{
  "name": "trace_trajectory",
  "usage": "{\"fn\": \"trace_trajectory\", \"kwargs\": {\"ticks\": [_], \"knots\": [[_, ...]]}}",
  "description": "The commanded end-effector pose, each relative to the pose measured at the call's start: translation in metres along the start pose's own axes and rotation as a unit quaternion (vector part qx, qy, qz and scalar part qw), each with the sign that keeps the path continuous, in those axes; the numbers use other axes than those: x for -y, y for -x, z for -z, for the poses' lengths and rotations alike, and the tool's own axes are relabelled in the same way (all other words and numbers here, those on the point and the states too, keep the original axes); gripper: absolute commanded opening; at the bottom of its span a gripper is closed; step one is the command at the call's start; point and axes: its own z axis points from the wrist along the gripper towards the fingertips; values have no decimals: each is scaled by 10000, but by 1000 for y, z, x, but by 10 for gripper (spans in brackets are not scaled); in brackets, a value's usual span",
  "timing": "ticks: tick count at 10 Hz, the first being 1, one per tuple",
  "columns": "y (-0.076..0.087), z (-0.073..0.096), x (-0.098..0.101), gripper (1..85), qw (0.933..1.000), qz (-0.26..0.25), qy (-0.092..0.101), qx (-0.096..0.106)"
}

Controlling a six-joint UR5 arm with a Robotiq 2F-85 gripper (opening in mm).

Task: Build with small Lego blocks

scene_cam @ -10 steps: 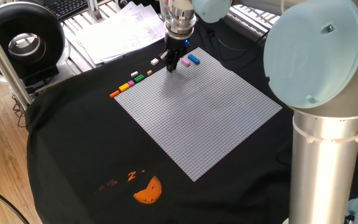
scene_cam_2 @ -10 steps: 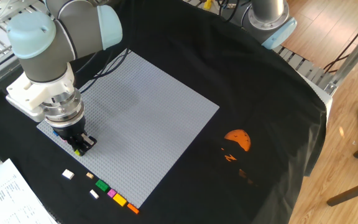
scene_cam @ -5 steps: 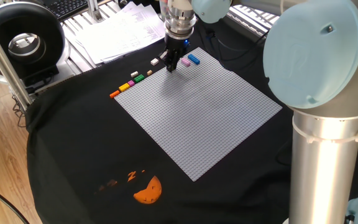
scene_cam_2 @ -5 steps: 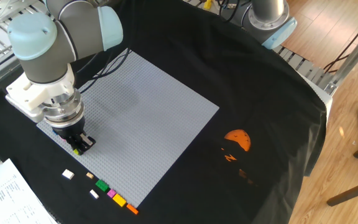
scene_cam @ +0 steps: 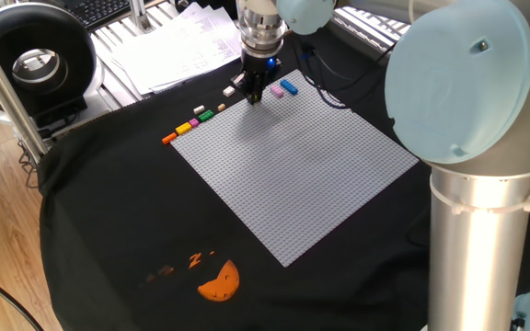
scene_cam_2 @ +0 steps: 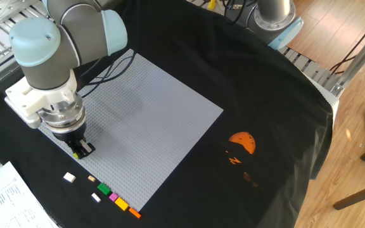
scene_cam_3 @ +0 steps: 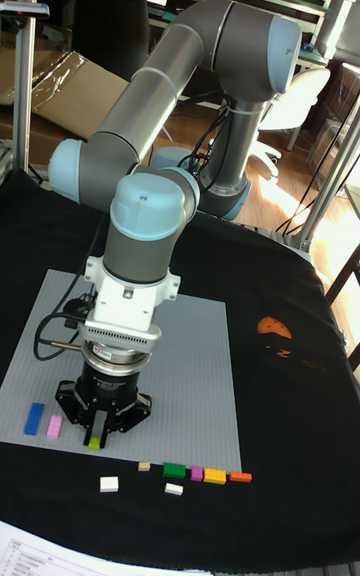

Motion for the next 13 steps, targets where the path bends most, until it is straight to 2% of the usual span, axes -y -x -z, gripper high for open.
{"fn": "trace_trajectory", "kwargs": {"ticks": [1,3,10,13], "knots": [[1,0,-5,17,9998,-181,107,7],[-4,1,-9,17,9997,-119,211,-38],[-13,3,-1,17,9998,31,123,-124],[-14,1,4,17,9999,97,87,-99]]}}
